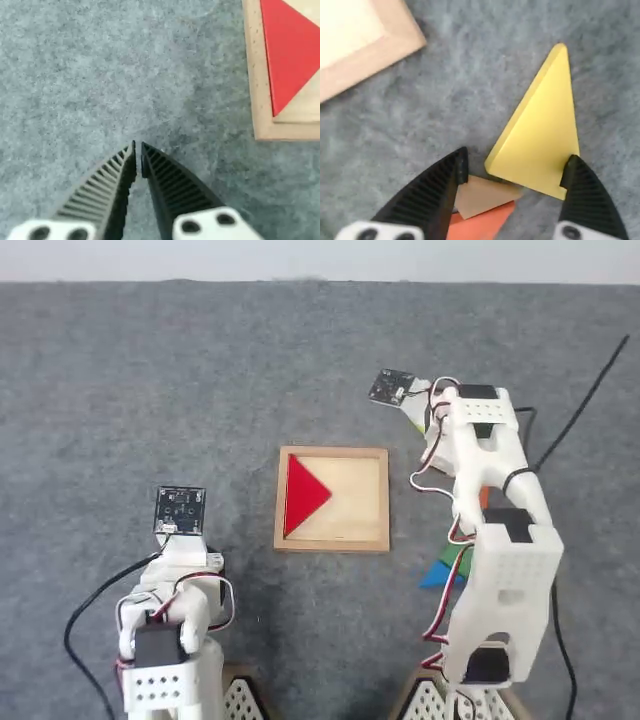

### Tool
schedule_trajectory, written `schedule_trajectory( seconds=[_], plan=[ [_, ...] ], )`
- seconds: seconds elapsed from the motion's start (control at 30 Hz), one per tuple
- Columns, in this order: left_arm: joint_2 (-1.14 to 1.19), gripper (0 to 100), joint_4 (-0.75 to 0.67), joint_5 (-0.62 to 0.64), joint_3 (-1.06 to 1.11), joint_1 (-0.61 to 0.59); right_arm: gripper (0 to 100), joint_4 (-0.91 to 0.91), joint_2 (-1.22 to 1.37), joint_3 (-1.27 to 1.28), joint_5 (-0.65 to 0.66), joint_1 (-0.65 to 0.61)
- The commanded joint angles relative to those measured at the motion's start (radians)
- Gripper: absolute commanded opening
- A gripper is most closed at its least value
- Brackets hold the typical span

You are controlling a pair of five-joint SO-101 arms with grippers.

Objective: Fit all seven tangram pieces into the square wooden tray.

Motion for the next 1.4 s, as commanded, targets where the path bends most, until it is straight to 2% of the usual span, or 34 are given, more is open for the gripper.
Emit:
schedule_trajectory(
  seconds=[0.0, 0.17, 0.33, 0.53, 0.77, 0.97, 1.1, 1.23, 1.37],
  plan=[
    [-0.018, 2, 0.005, 0.017, -0.013, -0.005, 28.8, -0.007, 0.01, -0.018, 0.014, 0.013],
    [-0.018, 2, 0.005, 0.017, -0.013, -0.005, 14.4, 0.028, 0.013, -0.017, 0.017, 0.019],
    [-0.018, 2, 0.005, 0.017, -0.013, -0.005, 12.8, 0.139, 0.001, -0.021, 0.044, 0.015],
    [-0.018, 2, 0.005, 0.017, -0.013, -0.005, 9.3, 0.188, -0.068, 0.005, 0.041, 0.018],
    [-0.018, 2, 0.005, 0.017, -0.013, -0.005, 24.3, 0.183, -0.206, 0.002, 0.041, 0.01],
    [-0.018, 2, 0.005, 0.017, -0.013, -0.005, 31.4, -0.002, -0.171, -0.002, -0.026, 0.007],
    [-0.018, 2, 0.005, 0.017, -0.013, -0.005, 34.8, -0.028, -0.097, -0.011, 0.034, -0.005],
    [-0.018, 2, 0.005, 0.017, -0.013, -0.005, 35.4, -0.033, 0.002, -0.091, 0.04, 0.019],
    [-0.018, 2, 0.005, 0.017, -0.013, -0.005, 35.4, 0.047, 0.079, -0.184, 0.046, 0.058]
  ],
)
